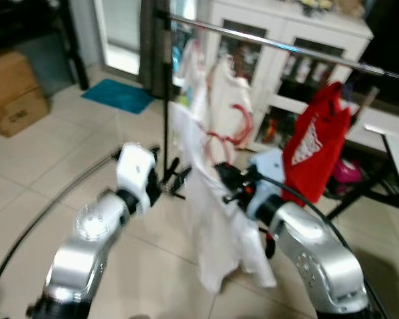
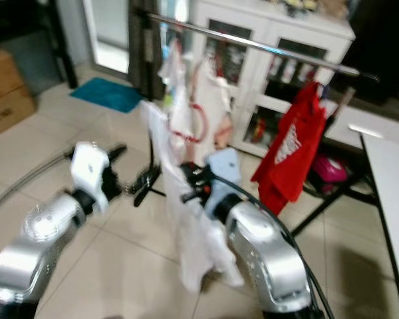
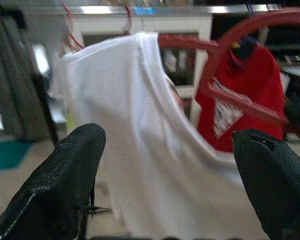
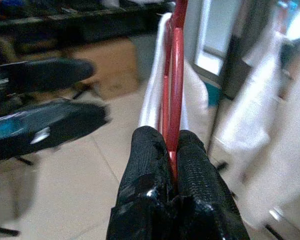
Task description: Hang hanger
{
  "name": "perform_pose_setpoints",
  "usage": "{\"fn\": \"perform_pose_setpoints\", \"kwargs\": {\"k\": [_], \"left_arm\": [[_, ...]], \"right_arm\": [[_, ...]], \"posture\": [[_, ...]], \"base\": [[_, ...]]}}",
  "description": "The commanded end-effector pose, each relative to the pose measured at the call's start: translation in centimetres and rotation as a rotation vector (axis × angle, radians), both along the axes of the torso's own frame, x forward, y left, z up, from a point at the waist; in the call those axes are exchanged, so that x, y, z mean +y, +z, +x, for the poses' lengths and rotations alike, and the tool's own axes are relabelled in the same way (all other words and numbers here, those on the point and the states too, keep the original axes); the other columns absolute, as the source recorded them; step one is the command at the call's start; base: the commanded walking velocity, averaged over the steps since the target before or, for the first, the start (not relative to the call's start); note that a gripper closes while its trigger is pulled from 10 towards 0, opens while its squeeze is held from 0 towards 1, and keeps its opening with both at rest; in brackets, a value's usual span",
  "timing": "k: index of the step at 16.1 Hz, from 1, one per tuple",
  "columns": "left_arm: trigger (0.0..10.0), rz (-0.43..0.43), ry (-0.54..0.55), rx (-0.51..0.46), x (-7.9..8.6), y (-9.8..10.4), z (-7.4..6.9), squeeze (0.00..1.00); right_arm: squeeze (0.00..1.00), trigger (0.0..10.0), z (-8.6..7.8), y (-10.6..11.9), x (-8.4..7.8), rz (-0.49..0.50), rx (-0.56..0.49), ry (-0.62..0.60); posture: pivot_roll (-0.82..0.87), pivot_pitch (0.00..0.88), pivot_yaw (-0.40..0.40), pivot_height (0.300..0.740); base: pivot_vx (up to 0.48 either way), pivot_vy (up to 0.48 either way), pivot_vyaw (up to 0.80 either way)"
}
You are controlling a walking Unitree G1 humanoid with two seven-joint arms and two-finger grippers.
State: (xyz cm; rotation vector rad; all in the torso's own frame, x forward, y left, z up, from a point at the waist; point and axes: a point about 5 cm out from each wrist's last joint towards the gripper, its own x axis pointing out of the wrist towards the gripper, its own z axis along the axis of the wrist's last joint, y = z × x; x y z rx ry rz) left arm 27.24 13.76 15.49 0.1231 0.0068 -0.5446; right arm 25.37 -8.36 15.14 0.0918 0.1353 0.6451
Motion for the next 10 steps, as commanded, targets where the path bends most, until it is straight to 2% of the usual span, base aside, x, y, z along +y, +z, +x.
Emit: {"fn": "perform_pose_setpoints", "kwargs": {"k": [1,2,3,4,5,7,8,10], "left_arm": [[10.0,-0.008,-0.023,-0.006,-0.9,0.2,0.3,1.00],[10.0,-0.003,-0.015,-0.009,-1.0,0.2,0.4,1.00],[10.0,-0.006,-0.007,-0.023,-1.1,0.3,1.0,0.69],[6.9,0.011,0.008,-0.022,-1.2,0.1,1.4,0.11],[0.0,0.011,0.014,-0.024,-1.4,0.1,1.8,0.00],[0.0,0.011,0.026,-0.026,-1.4,0.2,2.1,0.00],[0.0,0.005,0.075,-0.014,-1.0,0.2,2.8,0.00],[0.0,-0.002,0.071,-0.006,-1.0,0.1,2.9,0.00]], "right_arm": [[0.00,10.0,0.0,0.8,-0.6,-0.002,-0.036,-0.004],[0.00,10.0,0.0,0.8,-0.6,-0.002,-0.038,0.002],[0.00,10.0,-0.1,1.0,-0.4,0.003,-0.047,0.026],[0.00,10.0,-0.2,1.1,-0.3,0.004,-0.053,0.041],[0.00,10.0,-0.4,1.4,-0.2,0.016,-0.063,0.068],[0.00,10.0,-0.5,1.5,-0.2,0.017,-0.067,0.079],[0.00,10.0,-0.7,1.5,-0.3,0.021,-0.071,0.077],[0.00,10.0,-0.6,1.6,-0.4,0.031,-0.076,0.076]], "posture": [[0.00,0.000,-0.083,0.740],[0.00,0.000,-0.083,0.740],[-0.01,0.000,-0.083,0.740],[-0.01,0.000,-0.078,0.740],[-0.01,0.000,-0.079,0.740],[-0.02,0.000,-0.083,0.740],[-0.01,0.000,-0.089,0.740],[-0.02,0.000,-0.087,0.740]], "base": [[0.000,0.000,0.00],[0.000,0.000,0.00],[0.000,0.000,0.00],[0.000,0.000,0.00],[0.000,0.000,0.00],[0.000,0.000,0.00],[0.000,0.000,0.00],[0.000,0.000,0.00]]}}
